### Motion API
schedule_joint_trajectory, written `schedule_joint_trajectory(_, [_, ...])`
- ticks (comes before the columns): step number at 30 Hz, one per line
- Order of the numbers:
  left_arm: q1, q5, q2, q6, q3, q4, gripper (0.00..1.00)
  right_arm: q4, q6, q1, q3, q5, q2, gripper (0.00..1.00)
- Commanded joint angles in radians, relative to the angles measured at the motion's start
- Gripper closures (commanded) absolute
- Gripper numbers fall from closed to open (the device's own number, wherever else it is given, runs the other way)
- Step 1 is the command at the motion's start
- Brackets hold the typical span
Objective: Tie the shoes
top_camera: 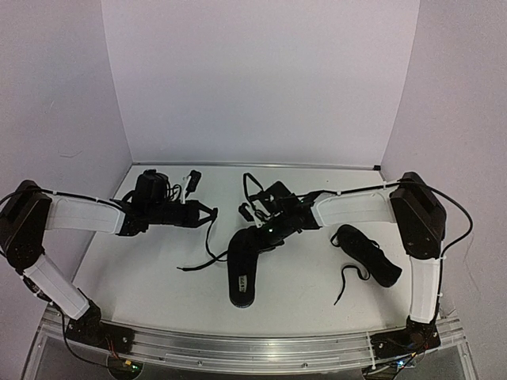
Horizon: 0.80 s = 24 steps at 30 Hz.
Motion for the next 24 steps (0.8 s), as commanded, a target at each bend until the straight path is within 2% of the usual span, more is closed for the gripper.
schedule_joint_trajectory(1, [-0.009,0.037,0.031,-0.01,0.072,0.026,1.0,-0.022,-0.036,0.012,-0.007,-0.022,-0.011,0.89])
schedule_joint_trajectory(4, [-0.013,0.057,0.053,-0.017,0.098,0.002,1.0,-0.022,-0.054,0.013,-0.002,-0.018,-0.025,1.0])
schedule_joint_trajectory(15, [-0.014,0.181,0.182,-0.111,0.193,-0.032,1.0,0.037,-0.141,0.031,-0.043,-0.037,-0.127,1.0])
schedule_joint_trajectory(24, [-0.023,0.302,0.334,-0.057,0.291,-0.138,1.0,0.068,-0.169,0.042,-0.051,-0.059,-0.123,1.0])
